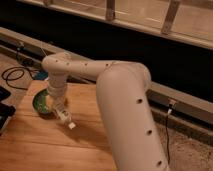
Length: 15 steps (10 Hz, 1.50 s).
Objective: Place the bottle in the ceramic bowl
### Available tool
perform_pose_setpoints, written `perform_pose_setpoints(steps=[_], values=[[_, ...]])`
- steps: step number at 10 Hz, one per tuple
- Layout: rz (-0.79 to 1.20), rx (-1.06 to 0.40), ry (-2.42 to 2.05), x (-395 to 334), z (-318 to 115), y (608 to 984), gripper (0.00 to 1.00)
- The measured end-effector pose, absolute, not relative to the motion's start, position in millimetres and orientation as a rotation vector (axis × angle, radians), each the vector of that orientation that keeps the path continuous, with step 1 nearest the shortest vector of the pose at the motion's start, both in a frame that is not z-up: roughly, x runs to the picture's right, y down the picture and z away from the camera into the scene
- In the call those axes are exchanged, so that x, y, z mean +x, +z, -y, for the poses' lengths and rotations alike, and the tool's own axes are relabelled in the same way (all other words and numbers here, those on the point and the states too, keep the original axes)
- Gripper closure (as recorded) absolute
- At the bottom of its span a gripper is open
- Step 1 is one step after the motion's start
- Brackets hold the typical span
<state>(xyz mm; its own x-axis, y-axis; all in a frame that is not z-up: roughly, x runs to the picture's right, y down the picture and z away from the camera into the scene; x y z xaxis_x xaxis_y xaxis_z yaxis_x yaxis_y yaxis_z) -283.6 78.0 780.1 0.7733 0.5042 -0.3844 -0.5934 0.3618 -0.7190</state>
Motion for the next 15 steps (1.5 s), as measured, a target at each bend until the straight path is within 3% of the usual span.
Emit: perform_pose_setpoints(steps=[3,6,12,15], values=[[-0.026,-0.947,0.555,-333.0,-40.4,787.5,1.00],[0.053,-0.802,0.505,-338.5,-16.4,779.0,1.00],[0.153,-0.513,0.588,-276.3,-15.9,784.2,1.00],[0.158,-0.506,0.551,-295.9,-13.2,798.2,1.00]])
